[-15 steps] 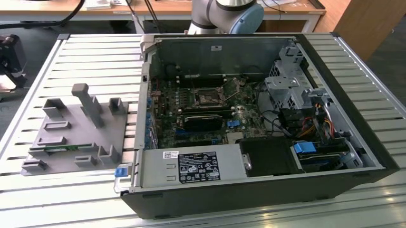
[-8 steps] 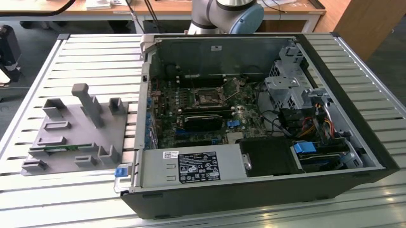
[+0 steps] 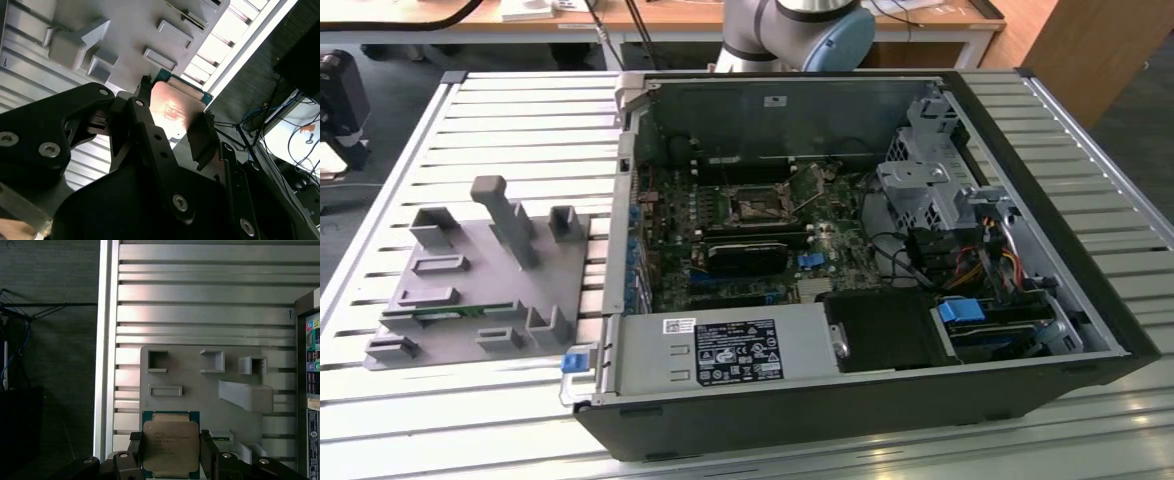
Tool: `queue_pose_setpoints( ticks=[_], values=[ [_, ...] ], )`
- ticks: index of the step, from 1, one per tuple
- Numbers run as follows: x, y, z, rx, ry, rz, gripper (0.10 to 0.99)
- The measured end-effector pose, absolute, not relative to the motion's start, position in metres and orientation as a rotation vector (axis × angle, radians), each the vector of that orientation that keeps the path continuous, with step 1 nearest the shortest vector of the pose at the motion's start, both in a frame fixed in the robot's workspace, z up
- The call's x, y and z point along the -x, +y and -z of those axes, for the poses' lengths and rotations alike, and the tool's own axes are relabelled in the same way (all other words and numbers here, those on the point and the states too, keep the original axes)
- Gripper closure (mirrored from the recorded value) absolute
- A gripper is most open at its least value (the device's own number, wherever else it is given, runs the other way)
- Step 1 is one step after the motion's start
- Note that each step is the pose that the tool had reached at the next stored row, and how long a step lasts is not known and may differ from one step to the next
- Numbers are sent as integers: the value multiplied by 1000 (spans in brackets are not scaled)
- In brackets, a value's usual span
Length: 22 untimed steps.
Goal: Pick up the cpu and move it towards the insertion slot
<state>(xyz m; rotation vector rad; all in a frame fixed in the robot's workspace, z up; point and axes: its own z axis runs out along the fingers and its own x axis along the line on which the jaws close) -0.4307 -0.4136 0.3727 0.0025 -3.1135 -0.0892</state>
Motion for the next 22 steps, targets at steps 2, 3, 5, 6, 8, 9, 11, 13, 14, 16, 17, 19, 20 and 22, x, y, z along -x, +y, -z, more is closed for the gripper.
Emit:
queue_pose_setpoints(
  ticks=[2,3,5,6,8,9,11,13,14,16,17,19,20,22],
  values=[
    [428,-414,-373,-3,-3114,89,545],
    [427,-414,-373,-3,-3114,89,545],
    [425,-414,-374,-3,-3114,89,545],
    [424,-414,-375,-3,-3114,89,545],
    [422,-414,-375,-2,-3114,89,545],
    [421,-414,-376,-3,-3114,89,545],
    [419,-414,-378,-3,-3114,89,545],
    [417,-414,-382,-2,-3114,89,545],
    [417,-414,-385,-2,-3114,89,545],
    [416,-414,-389,-3,-3114,89,545],
    [415,-414,-390,-3,-3114,89,545],
    [413,-414,-392,-3,-3114,89,545],
    [410,-414,-392,-3,-3114,89,545],
    [404,-414,-392,-2,-3114,89,545]
  ],
)
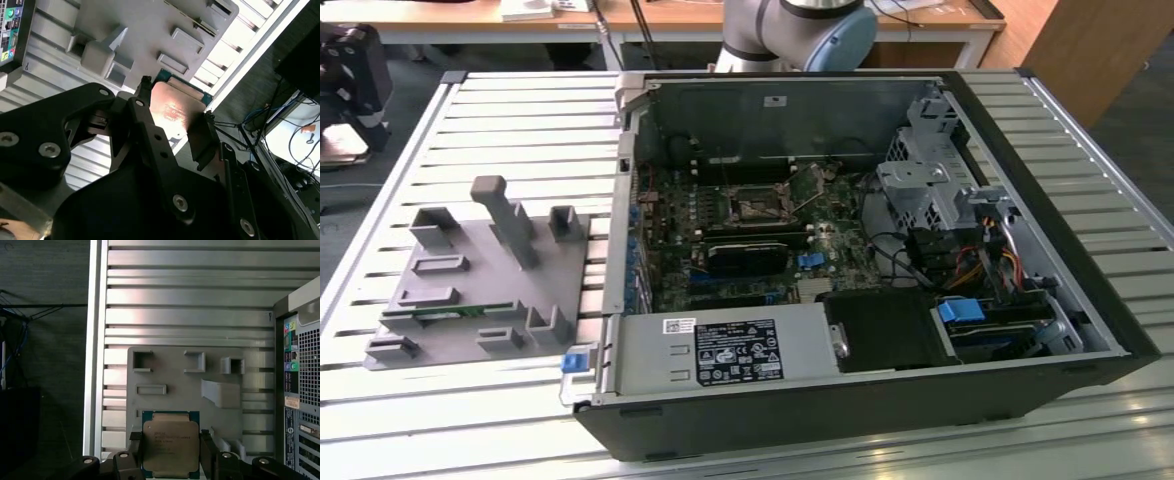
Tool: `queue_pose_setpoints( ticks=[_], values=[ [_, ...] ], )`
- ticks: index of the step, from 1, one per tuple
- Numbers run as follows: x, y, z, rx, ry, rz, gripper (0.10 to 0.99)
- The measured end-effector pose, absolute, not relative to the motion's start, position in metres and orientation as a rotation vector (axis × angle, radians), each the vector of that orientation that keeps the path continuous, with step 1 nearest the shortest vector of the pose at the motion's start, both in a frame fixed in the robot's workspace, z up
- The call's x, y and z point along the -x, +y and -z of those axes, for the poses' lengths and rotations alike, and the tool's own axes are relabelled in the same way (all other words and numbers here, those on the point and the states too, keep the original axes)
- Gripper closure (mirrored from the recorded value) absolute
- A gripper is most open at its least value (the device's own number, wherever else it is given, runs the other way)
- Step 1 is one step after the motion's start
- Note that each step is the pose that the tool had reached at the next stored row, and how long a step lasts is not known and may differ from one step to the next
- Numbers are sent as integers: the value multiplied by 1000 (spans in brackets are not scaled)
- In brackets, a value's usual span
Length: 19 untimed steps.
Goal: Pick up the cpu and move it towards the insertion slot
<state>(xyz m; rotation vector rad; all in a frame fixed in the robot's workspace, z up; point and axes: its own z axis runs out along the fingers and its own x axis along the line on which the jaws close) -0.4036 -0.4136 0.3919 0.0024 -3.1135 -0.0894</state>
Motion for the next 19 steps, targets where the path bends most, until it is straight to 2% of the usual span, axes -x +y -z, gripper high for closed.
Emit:
queue_pose_setpoints(
  ticks=[19],
  values=[
    [330,-414,-392,-1,-3085,89,545]
  ],
)
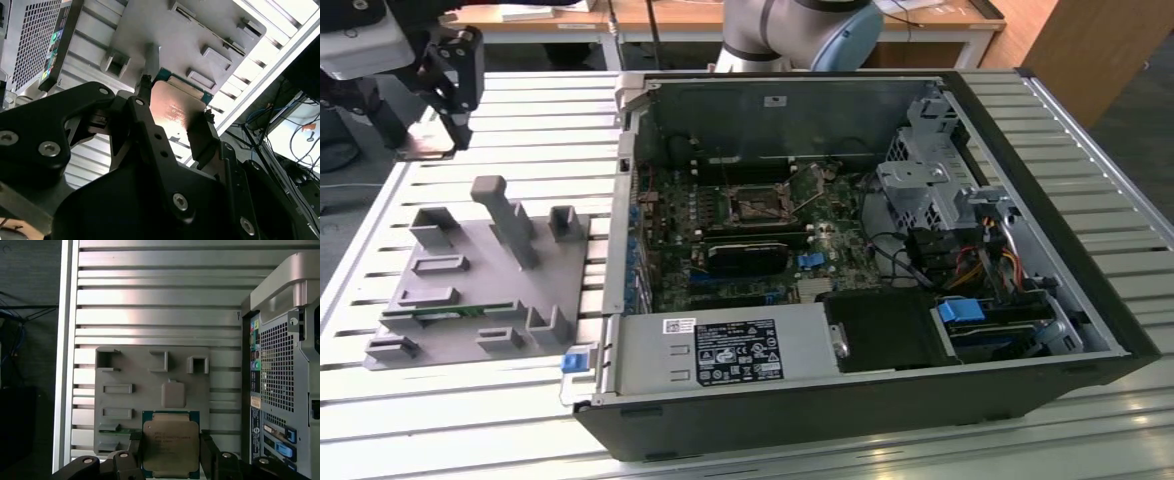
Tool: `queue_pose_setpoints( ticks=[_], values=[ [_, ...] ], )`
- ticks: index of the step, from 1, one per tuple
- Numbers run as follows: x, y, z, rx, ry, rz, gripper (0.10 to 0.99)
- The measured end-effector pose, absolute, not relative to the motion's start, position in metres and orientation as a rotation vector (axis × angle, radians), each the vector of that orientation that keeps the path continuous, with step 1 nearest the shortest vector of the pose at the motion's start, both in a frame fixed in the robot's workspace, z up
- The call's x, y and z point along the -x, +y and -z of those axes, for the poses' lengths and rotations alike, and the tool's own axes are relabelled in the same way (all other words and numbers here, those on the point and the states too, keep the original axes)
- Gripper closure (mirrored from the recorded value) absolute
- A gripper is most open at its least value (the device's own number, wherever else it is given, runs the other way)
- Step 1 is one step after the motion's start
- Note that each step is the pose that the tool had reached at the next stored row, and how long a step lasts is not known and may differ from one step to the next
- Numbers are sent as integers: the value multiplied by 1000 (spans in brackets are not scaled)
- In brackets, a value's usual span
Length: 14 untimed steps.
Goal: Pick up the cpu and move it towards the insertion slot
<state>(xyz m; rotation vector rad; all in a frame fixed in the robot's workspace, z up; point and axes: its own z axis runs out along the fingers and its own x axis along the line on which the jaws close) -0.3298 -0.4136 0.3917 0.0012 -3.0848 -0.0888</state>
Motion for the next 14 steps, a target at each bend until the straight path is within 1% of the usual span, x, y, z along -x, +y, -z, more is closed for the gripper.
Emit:
queue_pose_setpoints(
  ticks=[14],
  values=[
    [304,-414,-392,-1,-3077,88,545]
  ],
)
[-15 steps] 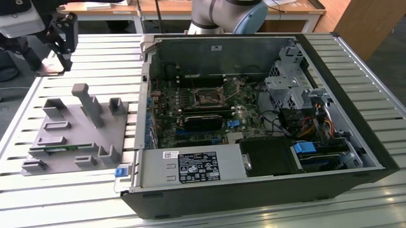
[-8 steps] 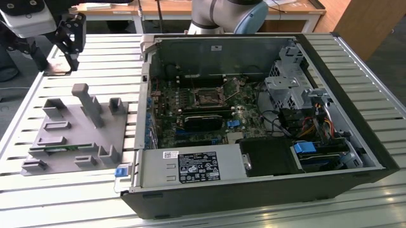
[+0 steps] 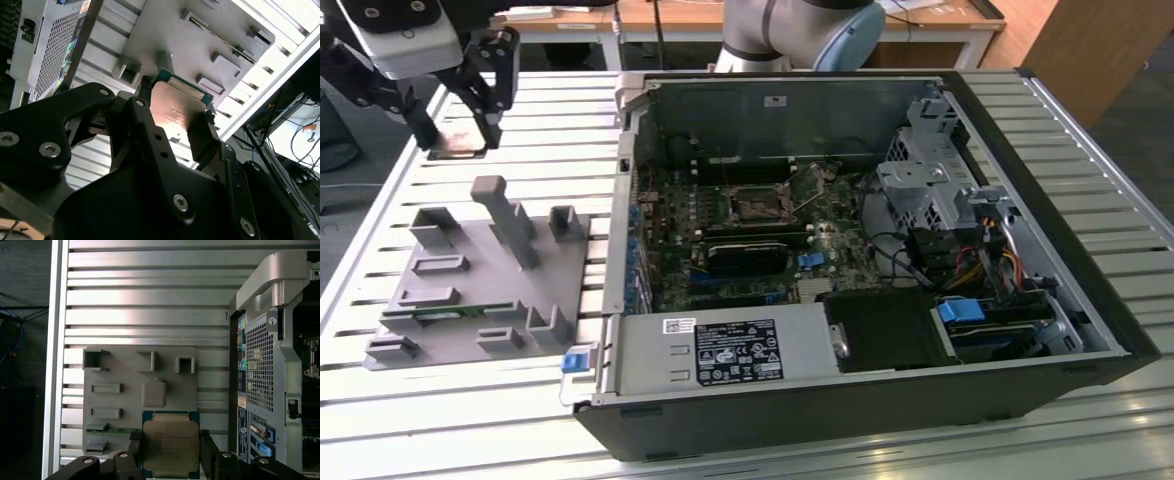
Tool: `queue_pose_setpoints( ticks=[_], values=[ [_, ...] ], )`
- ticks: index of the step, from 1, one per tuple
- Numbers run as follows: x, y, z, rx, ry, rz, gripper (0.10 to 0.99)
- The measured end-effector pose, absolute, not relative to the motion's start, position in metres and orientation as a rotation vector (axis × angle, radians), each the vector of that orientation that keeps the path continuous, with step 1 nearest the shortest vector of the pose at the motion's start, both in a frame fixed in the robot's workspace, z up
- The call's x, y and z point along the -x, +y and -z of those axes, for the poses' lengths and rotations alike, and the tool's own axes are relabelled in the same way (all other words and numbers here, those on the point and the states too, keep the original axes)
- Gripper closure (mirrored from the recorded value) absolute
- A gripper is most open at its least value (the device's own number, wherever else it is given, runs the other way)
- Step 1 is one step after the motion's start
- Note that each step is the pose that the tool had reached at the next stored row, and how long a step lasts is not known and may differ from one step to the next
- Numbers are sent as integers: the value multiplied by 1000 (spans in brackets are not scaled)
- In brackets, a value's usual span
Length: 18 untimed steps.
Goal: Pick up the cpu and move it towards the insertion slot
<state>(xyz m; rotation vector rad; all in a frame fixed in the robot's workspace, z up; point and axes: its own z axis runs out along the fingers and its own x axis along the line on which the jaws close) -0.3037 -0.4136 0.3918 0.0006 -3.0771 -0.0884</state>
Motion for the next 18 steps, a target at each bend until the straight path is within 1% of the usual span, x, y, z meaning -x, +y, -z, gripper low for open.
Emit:
queue_pose_setpoints(
  ticks=[18],
  values=[
    [263,-413,-391,-1,-3077,89,545]
  ],
)
